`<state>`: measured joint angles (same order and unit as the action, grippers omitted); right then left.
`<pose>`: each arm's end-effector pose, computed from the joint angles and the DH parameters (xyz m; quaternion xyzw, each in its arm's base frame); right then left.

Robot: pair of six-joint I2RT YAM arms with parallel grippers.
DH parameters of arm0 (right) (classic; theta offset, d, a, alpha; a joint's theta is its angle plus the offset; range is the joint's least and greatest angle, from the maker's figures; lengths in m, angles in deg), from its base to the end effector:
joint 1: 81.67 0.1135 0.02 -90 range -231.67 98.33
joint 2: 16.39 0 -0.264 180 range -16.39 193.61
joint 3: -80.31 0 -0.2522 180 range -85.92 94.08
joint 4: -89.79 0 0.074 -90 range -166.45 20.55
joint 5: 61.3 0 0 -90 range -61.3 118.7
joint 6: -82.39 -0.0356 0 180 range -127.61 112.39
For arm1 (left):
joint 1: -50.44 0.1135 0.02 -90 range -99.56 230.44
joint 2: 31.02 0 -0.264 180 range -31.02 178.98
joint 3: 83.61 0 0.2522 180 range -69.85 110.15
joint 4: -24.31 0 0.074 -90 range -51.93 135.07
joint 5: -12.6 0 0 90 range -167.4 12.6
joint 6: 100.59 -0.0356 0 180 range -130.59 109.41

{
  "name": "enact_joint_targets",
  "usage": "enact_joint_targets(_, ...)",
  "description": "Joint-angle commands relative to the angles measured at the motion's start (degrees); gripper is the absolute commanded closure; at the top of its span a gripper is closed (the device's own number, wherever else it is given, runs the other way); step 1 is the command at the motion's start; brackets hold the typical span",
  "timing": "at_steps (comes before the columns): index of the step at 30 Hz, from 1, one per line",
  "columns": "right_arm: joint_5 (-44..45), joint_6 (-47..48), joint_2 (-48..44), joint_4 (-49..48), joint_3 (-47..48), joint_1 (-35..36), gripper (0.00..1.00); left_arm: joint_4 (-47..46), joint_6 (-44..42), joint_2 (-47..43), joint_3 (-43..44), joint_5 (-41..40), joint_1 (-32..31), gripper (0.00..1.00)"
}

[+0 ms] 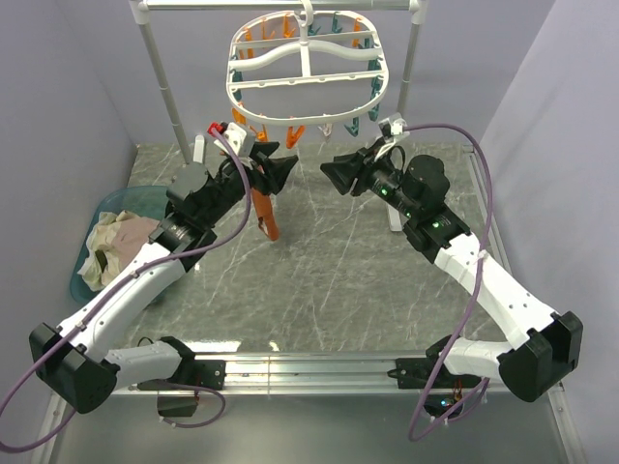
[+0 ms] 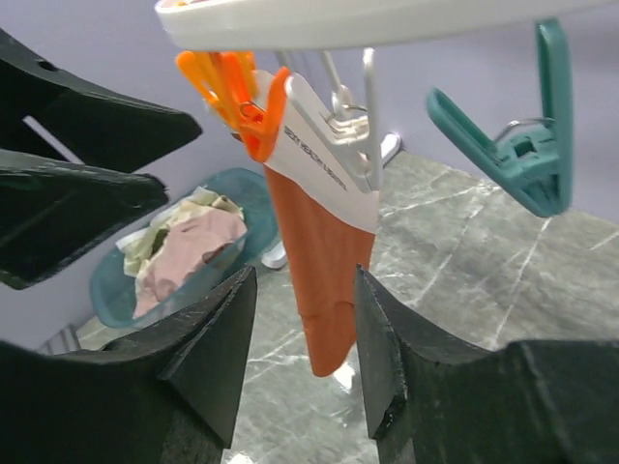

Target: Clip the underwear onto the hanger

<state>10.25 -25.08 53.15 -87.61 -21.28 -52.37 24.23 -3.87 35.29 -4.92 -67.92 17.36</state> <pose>0.2422 0.1488 0.4115 -0.1866 0.6429 0.3900 0.6322 0.2204 -0.1505 0.4329 0.2050 0.5929 -0.3131 0.7130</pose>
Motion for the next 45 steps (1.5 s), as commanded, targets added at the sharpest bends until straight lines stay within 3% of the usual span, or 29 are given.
enact_joint_targets(1,0.62,-1.77,-1.07,-1.06,2.77,0.49,0.48,-5.22,-1.71,0.49,-0.15,-1.39,-0.23,0.43)
enact_joint_targets(17,-1.41,-10.82,0.95,-1.32,8.3,1.02,0.43,-10.59,-3.82,5.5,0.55,-1.56,-0.23,0.42)
enact_joint_targets(28,3.25,-13.9,3.67,2.98,13.05,4.27,0.42,-11.64,-4.26,6.21,0.64,-1.04,-0.32,0.47)
enact_joint_targets(40,10.02,-17.85,8.33,5.62,17.44,6.38,0.38,-13.31,-5.67,5.77,-0.68,-0.34,-0.32,0.57)
enact_joint_targets(45,11.08,-18.73,9.91,4.83,18.68,7.0,0.36,-13.05,-5.67,5.5,-0.94,0.28,-0.23,0.66)
